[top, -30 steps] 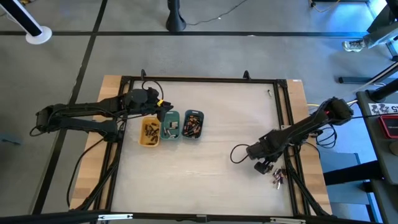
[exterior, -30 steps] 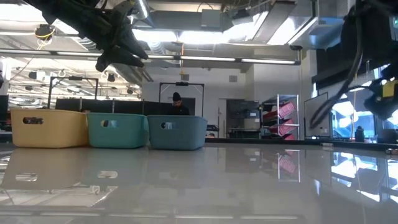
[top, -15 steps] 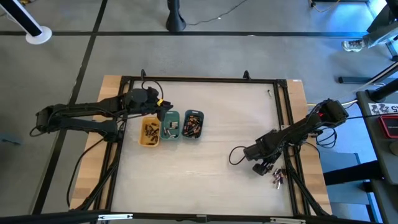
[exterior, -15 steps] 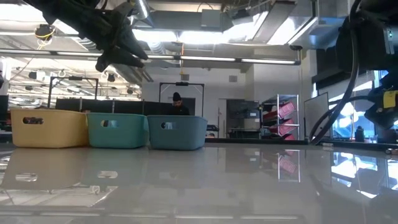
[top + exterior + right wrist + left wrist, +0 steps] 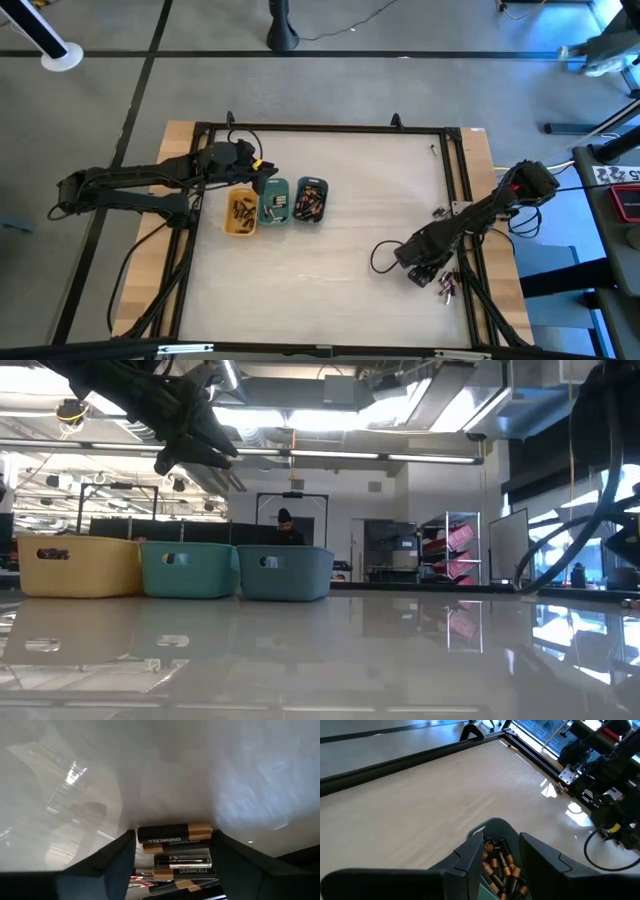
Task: Sort batteries
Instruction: Put the small black battery into the yellow bin
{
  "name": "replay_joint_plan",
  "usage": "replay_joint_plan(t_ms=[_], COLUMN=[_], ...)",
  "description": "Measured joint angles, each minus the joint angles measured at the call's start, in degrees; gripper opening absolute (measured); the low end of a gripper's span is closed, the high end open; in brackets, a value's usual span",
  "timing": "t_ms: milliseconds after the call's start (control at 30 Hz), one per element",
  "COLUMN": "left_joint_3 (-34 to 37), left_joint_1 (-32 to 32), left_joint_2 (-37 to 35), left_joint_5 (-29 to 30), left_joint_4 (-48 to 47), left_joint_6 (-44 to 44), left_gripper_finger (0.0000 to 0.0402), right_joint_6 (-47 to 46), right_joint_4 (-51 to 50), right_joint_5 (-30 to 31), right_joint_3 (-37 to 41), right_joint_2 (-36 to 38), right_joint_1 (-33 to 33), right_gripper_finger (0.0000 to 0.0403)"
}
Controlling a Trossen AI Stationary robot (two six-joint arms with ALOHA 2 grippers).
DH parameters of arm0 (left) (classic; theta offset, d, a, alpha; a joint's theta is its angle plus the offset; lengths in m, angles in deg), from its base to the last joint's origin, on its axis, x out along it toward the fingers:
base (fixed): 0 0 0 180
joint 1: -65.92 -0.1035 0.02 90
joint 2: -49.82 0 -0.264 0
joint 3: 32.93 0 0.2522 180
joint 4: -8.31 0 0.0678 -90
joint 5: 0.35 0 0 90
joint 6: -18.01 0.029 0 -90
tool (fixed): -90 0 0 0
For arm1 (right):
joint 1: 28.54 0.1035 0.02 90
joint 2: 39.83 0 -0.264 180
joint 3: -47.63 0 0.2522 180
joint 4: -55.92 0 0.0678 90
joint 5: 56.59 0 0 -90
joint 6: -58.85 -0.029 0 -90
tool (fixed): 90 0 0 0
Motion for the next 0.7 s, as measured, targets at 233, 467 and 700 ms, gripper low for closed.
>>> replay_joint_plan(t_ms=[233, 467, 700], left_joint_3=[0.0, 0.0, 0.0], left_joint_1=[-0.32, -0.32, -0.3], left_joint_2=[0.0, 0.0, 0.0], left_joint_5=[0.02, 0.0, 0.0], left_joint_4=[0.01, 0.06, 0.06], left_joint_6=[0.31, 0.29, -0.48], left_gripper_finger=[0.0116, 0.0116, 0.0116], right_joint_6=[-0.15, -0.19, -0.51], right_joint_4=[-0.36, -0.58, -0.83], right_joint_5=[2.23, 2.41, 3.47], right_joint_3=[-1.61, -1.7, -1.8], right_joint_2=[-0.13, -0.13, -0.11], right_joint_1=[0.0, -0.01, -0.02], right_gripper_finger=[0.0211, 0.0202, 0.0201])
